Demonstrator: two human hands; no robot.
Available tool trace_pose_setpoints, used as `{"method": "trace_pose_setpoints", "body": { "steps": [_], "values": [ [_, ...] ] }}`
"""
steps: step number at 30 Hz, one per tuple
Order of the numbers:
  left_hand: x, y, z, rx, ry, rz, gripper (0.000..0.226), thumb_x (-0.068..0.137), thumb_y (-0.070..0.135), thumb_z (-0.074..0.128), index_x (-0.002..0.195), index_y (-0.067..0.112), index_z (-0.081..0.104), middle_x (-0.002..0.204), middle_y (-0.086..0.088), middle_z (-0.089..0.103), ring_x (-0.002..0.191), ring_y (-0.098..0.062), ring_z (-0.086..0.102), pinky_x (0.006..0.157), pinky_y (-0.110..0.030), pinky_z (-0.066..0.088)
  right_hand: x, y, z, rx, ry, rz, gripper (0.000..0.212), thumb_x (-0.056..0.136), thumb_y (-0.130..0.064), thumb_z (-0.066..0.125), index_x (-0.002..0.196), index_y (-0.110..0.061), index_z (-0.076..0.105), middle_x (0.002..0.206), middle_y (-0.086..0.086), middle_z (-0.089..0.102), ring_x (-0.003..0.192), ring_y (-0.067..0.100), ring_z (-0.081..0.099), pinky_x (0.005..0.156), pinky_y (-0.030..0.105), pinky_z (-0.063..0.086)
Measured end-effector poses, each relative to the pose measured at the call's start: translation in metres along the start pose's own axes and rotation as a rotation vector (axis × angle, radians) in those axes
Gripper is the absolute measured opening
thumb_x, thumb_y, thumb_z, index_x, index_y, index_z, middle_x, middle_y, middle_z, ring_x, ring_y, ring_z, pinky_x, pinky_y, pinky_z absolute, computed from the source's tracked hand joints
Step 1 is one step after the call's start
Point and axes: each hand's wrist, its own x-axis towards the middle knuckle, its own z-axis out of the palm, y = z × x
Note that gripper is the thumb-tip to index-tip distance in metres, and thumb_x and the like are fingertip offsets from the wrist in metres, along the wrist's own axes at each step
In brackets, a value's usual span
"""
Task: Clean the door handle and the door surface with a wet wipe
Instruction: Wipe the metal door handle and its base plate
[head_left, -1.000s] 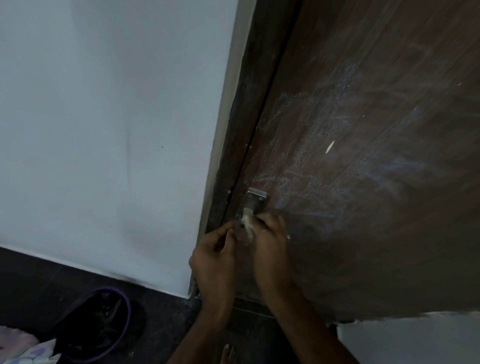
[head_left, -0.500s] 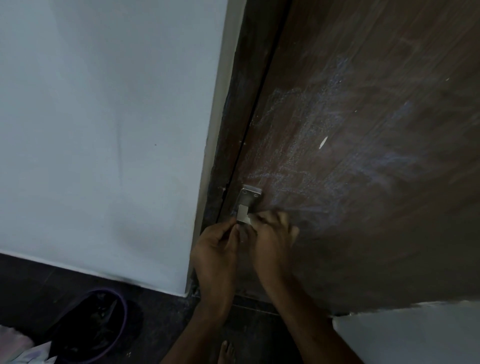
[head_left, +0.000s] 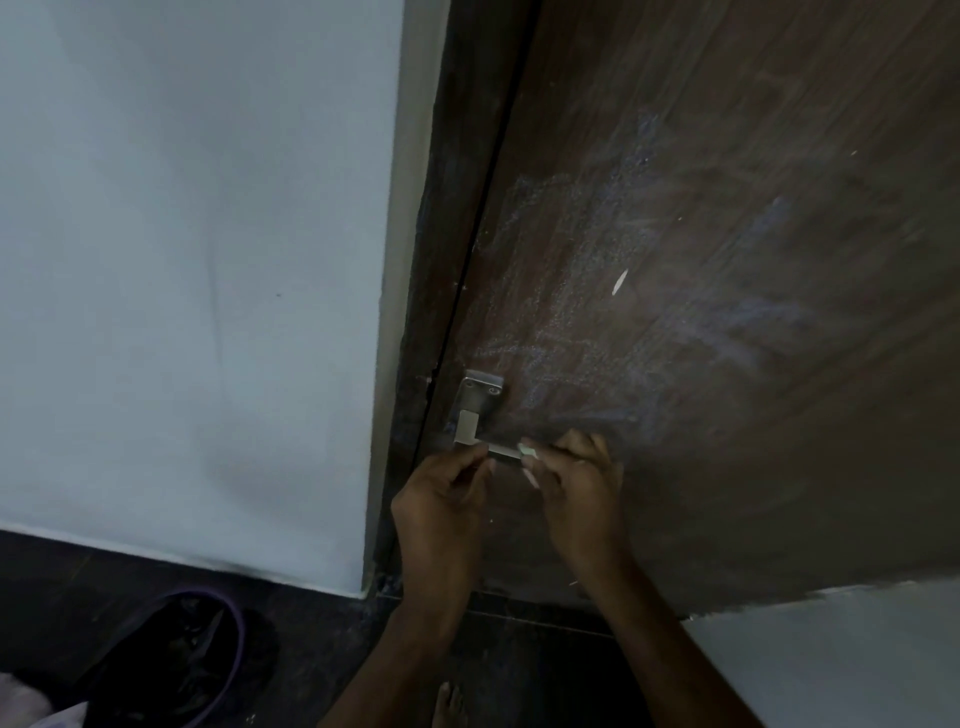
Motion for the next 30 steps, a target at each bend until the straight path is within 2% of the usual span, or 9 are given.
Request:
{"method": "trace_pose_setpoints", "body": {
  "steps": [2, 4, 8, 12, 16, 20, 24, 29, 30],
  "values": [
    [0.000, 0.000, 0.001, -0.025, 0.000, -0.014, 0.024, 0.085, 0.013, 0.077, 0.106, 0.025, 0.077, 0.096, 0.021, 0.069, 0.091, 0.018, 0.062, 0.076, 0.004, 0.042, -0.010, 0.014, -0.002, 0.218, 0.091, 0.112, 0.018, 0.096, -0.020, 0.064, 0.109, -0.016, 0.075, 0.088, -0.007, 0.057, 0.086, 0.008, 0.055, 0.072, 0.009, 0.037],
    [0.000, 0.000, 0.002, -0.033, -0.019, -0.018, 0.024, 0.085, 0.013, 0.077, 0.106, 0.025, 0.077, 0.096, 0.024, 0.067, 0.091, 0.017, 0.063, 0.076, 0.003, 0.043, -0.017, 0.014, 0.003, 0.400, 0.176, 0.254, 0.014, 0.092, -0.016, 0.069, 0.104, -0.014, 0.077, 0.088, -0.004, 0.067, 0.077, -0.002, 0.062, 0.066, 0.003, 0.042],
    [0.000, -0.002, 0.005, -0.029, -0.044, -0.021, 0.025, 0.085, 0.011, 0.077, 0.106, 0.025, 0.077, 0.094, 0.026, 0.066, 0.090, 0.019, 0.062, 0.074, 0.003, 0.043, -0.017, 0.001, 0.012, 0.968, 0.209, 0.541, 0.012, 0.087, -0.012, 0.074, 0.094, -0.021, 0.079, 0.081, 0.001, 0.079, 0.070, 0.006, 0.071, 0.063, 0.016, 0.055],
    [-0.001, -0.003, 0.005, -0.047, -0.039, -0.026, 0.026, 0.085, 0.013, 0.076, 0.105, 0.031, 0.075, 0.095, 0.024, 0.069, 0.089, 0.015, 0.065, 0.076, -0.002, 0.048, -0.020, -0.006, 0.008, 1.255, 0.202, 0.759, 0.013, 0.085, -0.008, 0.076, 0.095, 0.001, 0.076, 0.087, 0.013, 0.079, 0.074, 0.021, 0.076, 0.058, 0.023, 0.059],
    [-0.002, -0.002, 0.005, -0.059, -0.003, -0.064, 0.022, 0.085, 0.016, 0.076, 0.103, 0.029, 0.076, 0.094, 0.024, 0.069, 0.088, 0.017, 0.064, 0.074, 0.002, 0.044, -0.007, -0.011, 0.001, 1.562, 0.165, 1.038, 0.013, 0.092, -0.006, 0.066, 0.101, 0.004, 0.068, 0.097, 0.016, 0.072, 0.082, 0.024, 0.071, 0.063, 0.031, 0.059],
    [-0.003, -0.004, 0.001, -0.058, 0.014, -0.080, 0.022, 0.086, 0.015, 0.076, 0.104, 0.026, 0.077, 0.095, 0.022, 0.071, 0.089, 0.017, 0.064, 0.075, 0.003, 0.043, -0.017, -0.017, 0.009, 1.659, 0.055, 1.045, 0.013, 0.095, -0.001, 0.060, 0.105, 0.003, 0.067, 0.112, 0.017, 0.070, 0.093, 0.021, 0.072, 0.064, 0.024, 0.060],
    [-0.001, -0.008, -0.007, -0.051, 0.022, -0.123, 0.020, 0.086, 0.022, 0.076, 0.105, 0.030, 0.077, 0.096, 0.018, 0.074, 0.088, 0.014, 0.066, 0.074, 0.001, 0.045, -0.010, -0.037, 0.017, 1.640, -0.037, 0.948, 0.021, 0.092, -0.005, 0.067, 0.108, 0.007, 0.066, 0.108, 0.024, 0.074, 0.091, 0.026, 0.076, 0.064, 0.024, 0.062],
    [0.002, -0.010, -0.020, -0.049, 0.064, -0.112, 0.020, 0.086, 0.025, 0.076, 0.106, 0.031, 0.078, 0.094, 0.018, 0.076, 0.084, 0.010, 0.069, 0.077, -0.011, 0.055, -0.003, -0.054, 0.036, 1.366, -0.039, 0.893, 0.024, 0.088, -0.010, 0.073, 0.105, 0.008, 0.070, 0.105, 0.028, 0.073, 0.092, 0.035, 0.070, 0.087, 0.043, 0.056],
    [0.002, -0.010, -0.022, -0.049, 0.065, -0.117, 0.020, 0.087, 0.025, 0.076, 0.105, 0.032, 0.078, 0.093, 0.019, 0.075, 0.084, 0.010, 0.069, 0.077, -0.011, 0.055, -0.004, -0.054, 0.036, 1.334, -0.037, 0.886, 0.023, 0.087, -0.009, 0.074, 0.103, 0.007, 0.071, 0.103, 0.027, 0.074, 0.091, 0.035, 0.069, 0.085, 0.044, 0.056]
  ]
}}
